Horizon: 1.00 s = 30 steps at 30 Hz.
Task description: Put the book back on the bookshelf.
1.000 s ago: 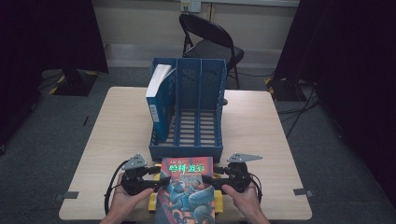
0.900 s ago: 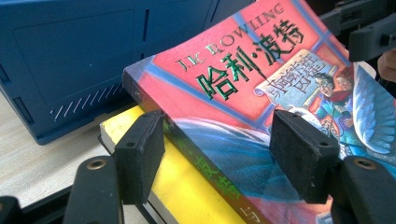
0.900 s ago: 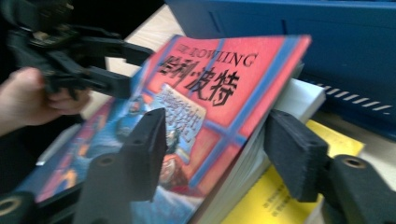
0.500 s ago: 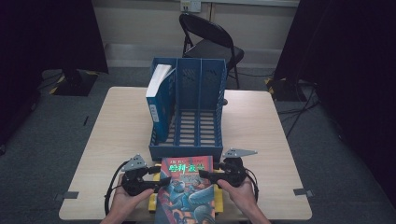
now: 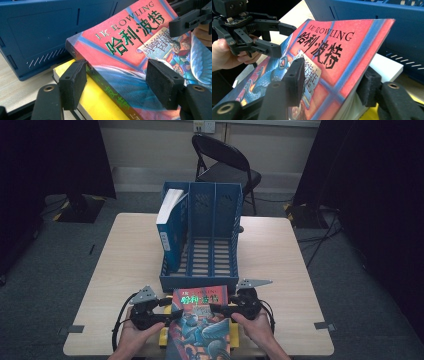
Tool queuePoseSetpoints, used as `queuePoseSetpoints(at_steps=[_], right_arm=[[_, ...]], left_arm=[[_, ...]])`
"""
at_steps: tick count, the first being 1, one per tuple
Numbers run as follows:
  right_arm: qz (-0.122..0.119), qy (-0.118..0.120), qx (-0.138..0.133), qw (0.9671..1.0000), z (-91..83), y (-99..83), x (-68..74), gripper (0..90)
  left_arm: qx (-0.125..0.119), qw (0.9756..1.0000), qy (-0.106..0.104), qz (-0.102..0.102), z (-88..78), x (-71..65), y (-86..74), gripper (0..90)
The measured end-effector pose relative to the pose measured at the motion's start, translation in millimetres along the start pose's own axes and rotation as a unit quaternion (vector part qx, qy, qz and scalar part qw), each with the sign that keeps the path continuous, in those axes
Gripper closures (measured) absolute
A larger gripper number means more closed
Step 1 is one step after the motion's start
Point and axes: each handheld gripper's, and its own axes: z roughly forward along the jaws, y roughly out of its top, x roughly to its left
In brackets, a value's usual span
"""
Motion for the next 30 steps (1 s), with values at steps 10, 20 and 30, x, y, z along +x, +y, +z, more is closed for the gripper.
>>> queuePoseSetpoints(at_steps=[10, 20, 30], right_arm=[[0.03, 0.034, -0.012, 0.9989, 8.8, 10.0, -10.7, 75.0], [-0.004, 0.06, -0.038, 0.9975, -5.1, 19.3, 6.0, 82.4], [-0.015, 0.062, -0.051, 0.9966, -7.3, 22.0, 13.3, 83.6]], left_arm=[[0.003, 1.0, 0.003, -0.002, 1.1, 0.6, 2.6, 31.2], [0.007, 0.9992, -0.022, -0.033, -0.4, 7.2, 5.0, 30.0], [0.006, 0.9957, -0.058, -0.072, 4.3, 13.0, 7.8, 30.8]])
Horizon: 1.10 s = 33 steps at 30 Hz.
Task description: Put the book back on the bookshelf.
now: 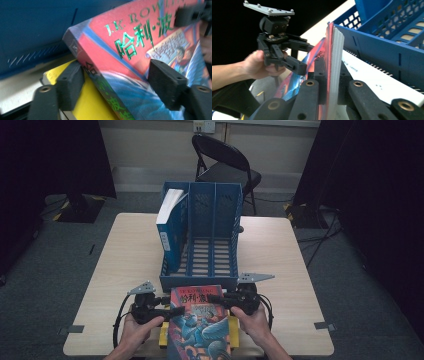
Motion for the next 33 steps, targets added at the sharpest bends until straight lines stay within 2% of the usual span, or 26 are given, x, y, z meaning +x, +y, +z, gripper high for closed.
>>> queuePoseSetpoints(at_steps=[1, 2, 3, 4, 5, 6, 9, 13, 15, 19, 22, 26, 30, 33], right_arm=[[0.0, 0.0, 0.0, 1.0, 0.0, 0.0, 0.0, 83.6], [-0.005, -0.015, 0.005, 0.9999, 2.1, -0.4, 0.9, 83.8], [-0.005, -0.015, 0.005, 0.9999, 2.1, -0.4, 0.9, 83.8], [-0.004, -0.02, 0.006, 0.9998, 3.1, -0.8, 0.9, 83.8], [-0.01, -0.037, 0.015, 0.9991, 5.6, -1.7, 1.0, 83.8], [-0.007, -0.038, 0.015, 0.9991, 6.4, -2.6, 0.2, 83.8], [-0.001, -0.041, 0.012, 0.9991, 6.5, -2.9, 0.5, 83.8], [0.002, -0.046, 0.01, 0.9989, 7.8, -1.8, 1.5, 83.7], [0.001, -0.044, 0.007, 0.999, 9.3, 0.9, 3.5, 83.7], [-0.016, -0.037, -0.008, 0.9992, 7.3, 11.1, 16.9, 83.8], [-0.02, -0.032, -0.011, 0.9992, 6.3, 14.8, 20.4, 83.7], [-0.019, -0.011, -0.023, 0.9995, 0.5, 18.1, 27.4, 83.9], [-0.022, -0.006, -0.032, 0.9992, -3.2, 21.1, 32.6, 83.8], [-0.029, -0.004, -0.041, 0.9987, -6.8, 26.6, 38.7, 83.9]], left_arm=[[0.002, 0.9998, -0.003, -0.018, -0.9, 1.3, 1.0, 30.8], [0.004, 0.9995, -0.008, -0.029, -2.1, 3.6, 2.1, 36.1], [0.006, 0.9994, -0.012, -0.032, -3.6, 5.3, 2.6, 36.1], [0.006, 0.9995, -0.01, -0.031, -4.4, 4.6, 2.7, 37.5], [0.006, 0.9997, -0.009, -0.023, -4.7, 3.6, 3.4, 39.9], [0.012, 0.9997, -0.01, -0.021, -5.1, 3.6, 4.7, 40.6], [0.007, 0.9992, -0.02, -0.034, -6.1, 6.3, 5.2, 43.8], [0.004, 0.999, -0.028, -0.035, -8.9, 4.6, 6.6, 45.6], [0.001, 0.9986, -0.037, -0.037, -12.6, 4.0, 7.9, 47.7], [-0.02, 0.9979, -0.046, -0.041, -24.6, 1.1, 10.7, 55.0], [-0.025, 0.9984, -0.042, -0.028, -30.2, -2.2, 14.3, 55.3], [-0.028, 0.9985, -0.044, -0.014, -35.4, -7.2, 17.6, 56.2], [-0.047, 0.9972, -0.055, -0.017, -41.4, -8.9, 23.4, 59.0], [-0.056, 0.9966, -0.059, -0.008, -45.3, -10.6, 30.9, 60.0]])
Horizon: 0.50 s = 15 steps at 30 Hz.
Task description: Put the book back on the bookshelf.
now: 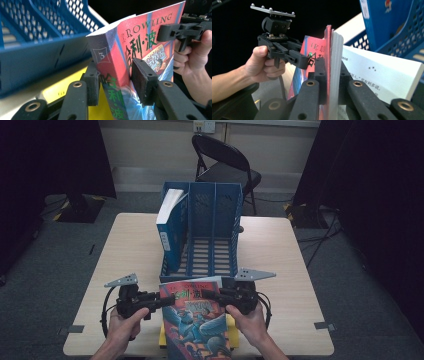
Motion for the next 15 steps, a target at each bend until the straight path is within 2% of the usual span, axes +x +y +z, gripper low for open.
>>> queuePoseSetpoints(at_steps=[3, 5, 7, 8, 9, 10, 13, 15], right_arm=[[-0.005, -0.004, -0.001, 1.0, -2.2, 10.3, 3.8, 83.8], [-0.011, -0.004, -0.011, 0.9999, -4.6, 17.5, 5.7, 83.8], [-0.012, -0.003, -0.02, 0.9997, -7.0, 22.1, 4.5, 83.9], [-0.012, -0.006, -0.024, 0.9996, -7.9, 24.3, 3.4, 83.9], [-0.013, -0.008, -0.028, 0.9995, -8.5, 26.1, 2.2, 83.9], [-0.014, -0.012, -0.03, 0.9994, -8.7, 28.1, 1.2, 83.9], [-0.014, -0.024, -0.03, 0.9992, -8.0, 33.1, 1.0, 83.7], [-0.02, -0.026, -0.036, 0.9988, -8.3, 36.9, 2.0, 83.8]], left_arm=[[-0.01, 0.9999, 0.002, 0.009, -1.9, -2.5, 11.4, 60.4], [-0.025, 0.9996, -0.006, 0.008, -3.8, -4.4, 17.9, 62.0], [-0.037, 0.9992, -0.009, 0.015, -5.0, -7.7, 26.1, 64.1], [-0.039, 0.999, -0.007, 0.023, -5.1, -10.4, 30.3, 66.5], [-0.032, 0.9987, 0.007, 0.039, -4.1, -13.5, 35.4, 67.8], [-0.029, 0.9985, 0.013, 0.045, -2.6, -15.0, 37.9, 67.3], [-0.035, 0.9981, 0.019, 0.047, 0.7, -14.7, 43.5, 66.6], [-0.051, 0.9978, 0.012, 0.04, 0.0, -13.8, 46.4, 67.5]])
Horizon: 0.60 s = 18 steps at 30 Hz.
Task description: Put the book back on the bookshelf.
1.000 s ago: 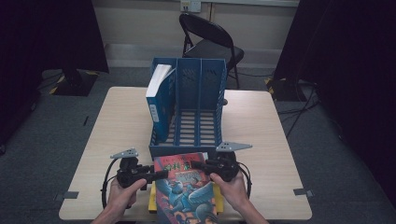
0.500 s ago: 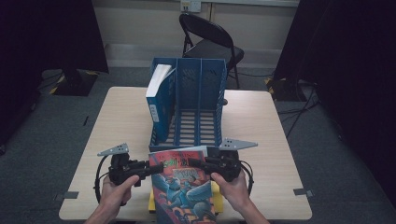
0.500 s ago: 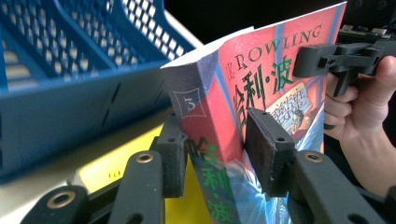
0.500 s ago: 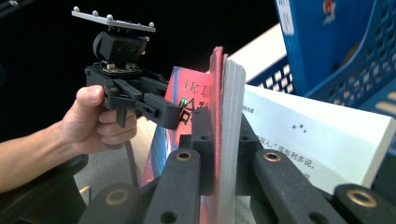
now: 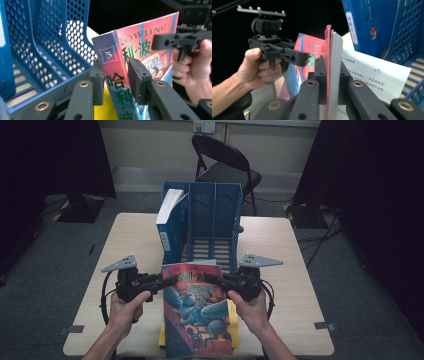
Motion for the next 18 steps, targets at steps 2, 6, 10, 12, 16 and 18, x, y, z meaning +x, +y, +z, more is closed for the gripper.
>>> queuePoseSetpoints(at_steps=[2, 6, 10, 12, 16, 18], right_arm=[[-0.004, 0.001, -0.007, 1.0, -0.4, 5.7, 0.9, 83.8], [-0.025, 0.001, -0.034, 0.9991, -4.8, 20.4, 9.6, 83.8], [-0.035, 0.007, -0.037, 0.9987, -8.2, 15.0, 11.9, 83.7], [-0.028, 0.018, -0.043, 0.9985, -10.6, 11.5, 9.4, 83.7], [-0.043, 0.021, -0.044, 0.9979, -16.6, 8.9, 13.3, 83.6], [-0.049, 0.026, -0.045, 0.9975, -19.8, 7.4, 15.8, 83.4]], left_arm=[[-0.008, 0.9999, 0.002, 0.008, -1.6, -2.2, 6.2, 67.8], [-0.029, 0.9992, -0.004, 0.026, -7.5, -10.5, 22.6, 70.4], [-0.048, 0.997, -0.042, 0.044, -10.7, -20.3, 17.8, 70.4], [-0.051, 0.9962, -0.043, 0.056, -8.2, -27.1, 16.4, 70.4], [-0.03, 0.9959, -0.036, 0.078, -1.6, -39.3, 16.0, 70.3], [-0.019, 0.9955, -0.036, 0.085, 4.6, -41.9, 14.1, 70.4]])
